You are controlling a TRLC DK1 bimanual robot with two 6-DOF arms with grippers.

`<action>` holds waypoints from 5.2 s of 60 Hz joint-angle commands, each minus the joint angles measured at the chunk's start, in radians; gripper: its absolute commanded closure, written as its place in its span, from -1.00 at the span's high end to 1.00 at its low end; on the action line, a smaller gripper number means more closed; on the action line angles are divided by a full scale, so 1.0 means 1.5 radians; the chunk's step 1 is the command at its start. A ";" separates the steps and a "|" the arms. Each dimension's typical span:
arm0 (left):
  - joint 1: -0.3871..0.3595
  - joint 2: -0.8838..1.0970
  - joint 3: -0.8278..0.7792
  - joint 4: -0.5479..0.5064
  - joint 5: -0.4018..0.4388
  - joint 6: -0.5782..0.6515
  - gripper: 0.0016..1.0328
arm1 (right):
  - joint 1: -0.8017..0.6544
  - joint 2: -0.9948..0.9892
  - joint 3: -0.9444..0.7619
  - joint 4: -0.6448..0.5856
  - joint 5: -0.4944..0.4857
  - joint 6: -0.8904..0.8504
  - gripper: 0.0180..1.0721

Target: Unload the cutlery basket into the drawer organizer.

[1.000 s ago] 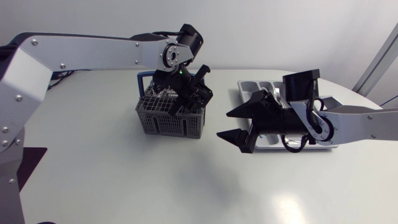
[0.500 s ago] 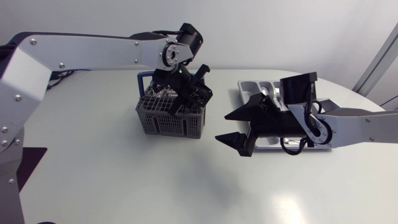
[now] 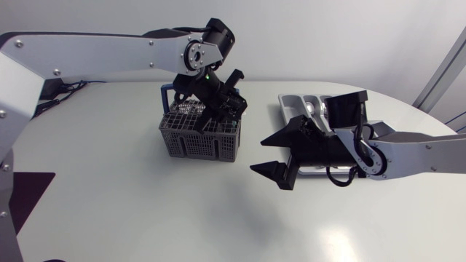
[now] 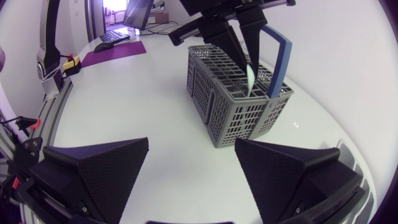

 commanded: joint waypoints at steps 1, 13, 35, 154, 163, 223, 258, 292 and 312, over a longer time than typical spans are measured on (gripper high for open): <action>0.003 -0.031 0.010 -0.007 0.003 0.016 -0.80 | 0.006 -0.015 -0.019 0.007 0.001 0.008 0.90; 0.001 -0.049 0.011 -0.007 0.005 0.000 -0.80 | 0.008 -0.022 -0.020 0.008 0.002 0.008 0.90; 0.006 -0.052 0.082 -0.100 0.061 -0.091 -0.80 | 0.019 -0.024 -0.020 0.039 0.034 0.023 0.90; 0.003 -0.048 0.257 -0.257 0.104 -0.875 -0.79 | 0.070 -0.172 -0.100 0.243 0.307 0.080 0.72; 0.000 -0.046 0.237 -0.259 0.183 -0.978 -0.80 | 0.095 -0.175 -0.111 0.280 0.366 0.066 0.67; -0.017 -0.068 0.165 -0.217 0.237 -1.175 -0.84 | 0.177 -0.091 -0.080 0.396 0.510 -0.038 -0.41; -0.022 -0.073 0.146 -0.206 0.237 -1.183 -0.84 | 0.192 -0.087 -0.074 0.394 0.524 -0.048 -0.81; -0.013 -0.139 0.172 -0.121 0.236 -1.181 0.84 | 0.149 -0.147 -0.124 0.362 0.434 -0.037 -0.84; 0.012 -0.152 0.157 -0.116 0.228 -1.144 0.87 | 0.099 -0.188 -0.158 0.335 0.373 -0.042 -0.84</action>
